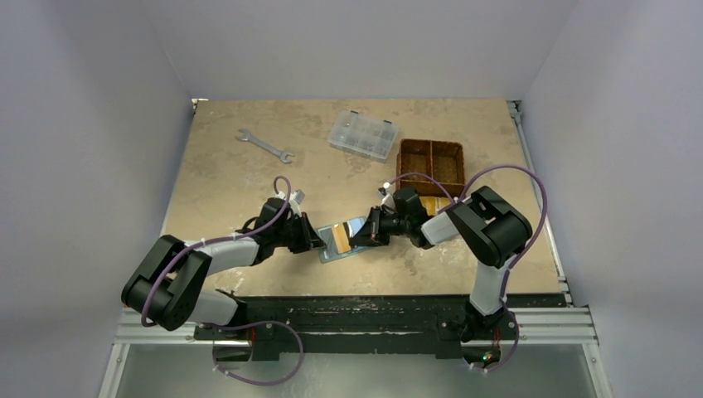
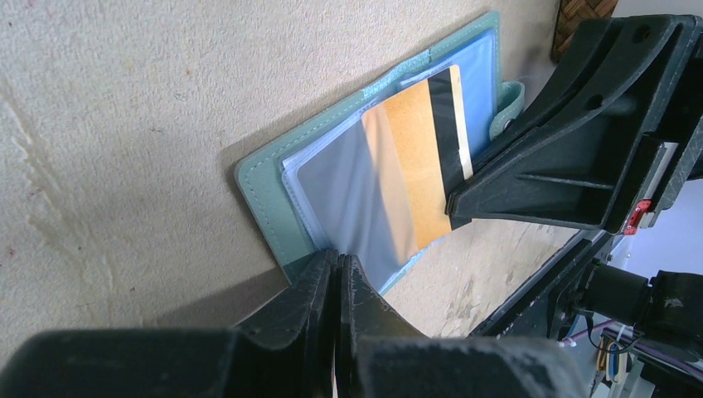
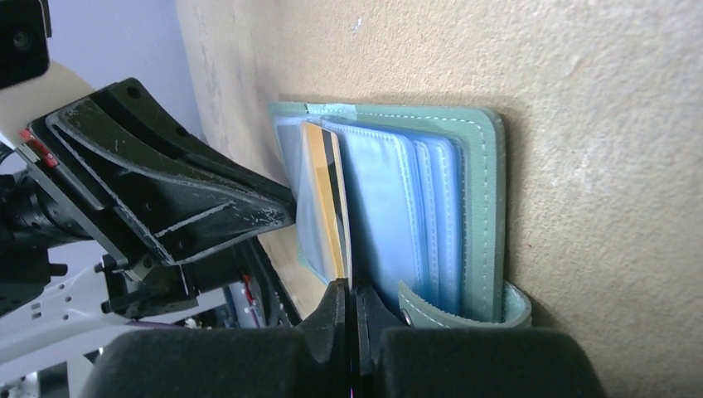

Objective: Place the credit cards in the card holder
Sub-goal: Insert the credit card into the card holder.

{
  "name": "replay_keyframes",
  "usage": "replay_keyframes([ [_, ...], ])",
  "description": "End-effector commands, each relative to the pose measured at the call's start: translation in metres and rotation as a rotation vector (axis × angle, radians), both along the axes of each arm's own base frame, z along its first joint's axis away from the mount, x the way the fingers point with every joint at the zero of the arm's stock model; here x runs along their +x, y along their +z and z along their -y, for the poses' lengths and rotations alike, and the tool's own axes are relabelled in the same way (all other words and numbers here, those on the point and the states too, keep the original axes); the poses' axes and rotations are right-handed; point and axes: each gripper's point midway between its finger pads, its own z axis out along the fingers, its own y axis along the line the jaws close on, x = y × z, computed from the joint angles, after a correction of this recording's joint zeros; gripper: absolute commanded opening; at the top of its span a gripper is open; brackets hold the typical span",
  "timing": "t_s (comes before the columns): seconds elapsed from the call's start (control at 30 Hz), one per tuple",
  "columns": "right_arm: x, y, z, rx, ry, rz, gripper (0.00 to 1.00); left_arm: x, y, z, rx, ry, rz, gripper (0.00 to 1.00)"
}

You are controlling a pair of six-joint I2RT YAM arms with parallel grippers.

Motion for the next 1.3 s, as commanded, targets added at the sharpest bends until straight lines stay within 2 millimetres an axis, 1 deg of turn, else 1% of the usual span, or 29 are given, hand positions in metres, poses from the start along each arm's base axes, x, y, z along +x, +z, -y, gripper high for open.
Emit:
replay_keyframes([
  [0.0,0.002,-0.021,0.003,-0.112,0.035,0.07,0.0,-0.037,-0.034,-0.02,0.107,-0.018,-0.143,0.0],
  [0.07,0.002,-0.022,0.008,-0.171,0.064,0.103,0.01,-0.035,-0.031,-0.019,0.107,-0.017,-0.133,0.0],
  [0.13,0.003,-0.022,0.014,-0.233,0.094,0.134,0.09,-0.034,-0.028,-0.019,0.107,-0.014,-0.127,0.0],
  [0.17,0.001,-0.025,0.021,-0.279,0.11,0.133,0.13,-0.033,-0.027,-0.02,0.11,-0.014,-0.125,0.0],
  [0.23,0.006,-0.022,0.029,-0.354,0.132,0.172,0.19,-0.03,-0.024,-0.019,0.113,-0.014,-0.117,0.0],
  [0.3,0.012,-0.016,0.033,-0.403,0.157,0.211,0.26,-0.028,-0.018,-0.018,0.107,-0.014,-0.107,0.06],
  [0.33,0.012,-0.014,0.037,-0.43,0.168,0.216,0.31,-0.025,-0.014,-0.017,0.101,-0.014,-0.094,0.09],
  [0.37,0.012,-0.012,0.039,-0.443,0.181,0.229,0.34,-0.027,-0.012,-0.018,0.106,-0.013,-0.103,0.12],
  [0.43,0.014,-0.005,0.041,-0.464,0.192,0.261,0.41,-0.025,-0.006,-0.018,0.106,-0.012,-0.092,0.16],
  [0.53,0.019,0.007,0.044,-0.487,0.202,0.298,0.46,-0.021,0.003,-0.017,0.107,-0.01,-0.069,0.2],
  [0.6,0.021,0.014,0.041,-0.481,0.211,0.327,0.47,-0.019,0.003,-0.017,0.112,-0.009,-0.068,0.19],
  [0.67,0.025,0.019,0.036,-0.465,0.221,0.35,0.46,-0.021,0.0,-0.017,0.113,-0.01,-0.078,0.13],
  [0.8,0.029,0.032,0.022,-0.421,0.227,0.384,0.39,-0.021,-0.005,-0.018,0.12,-0.01,-0.086,0.09],
  [0.87,0.03,0.035,0.016,-0.408,0.231,0.386,0.37,-0.021,-0.008,-0.019,0.13,-0.007,-0.088,0.08],
  [1.07,0.038,0.029,0.007,-0.399,0.233,0.384,0.4,-0.022,-0.016,-0.018,0.122,-0.011,-0.104,0.06],
  [1.27,0.039,0.018,-0.002,-0.393,0.251,0.36,0.34,-0.024,-0.02,-0.019,0.129,-0.015,-0.113,0.04],
])
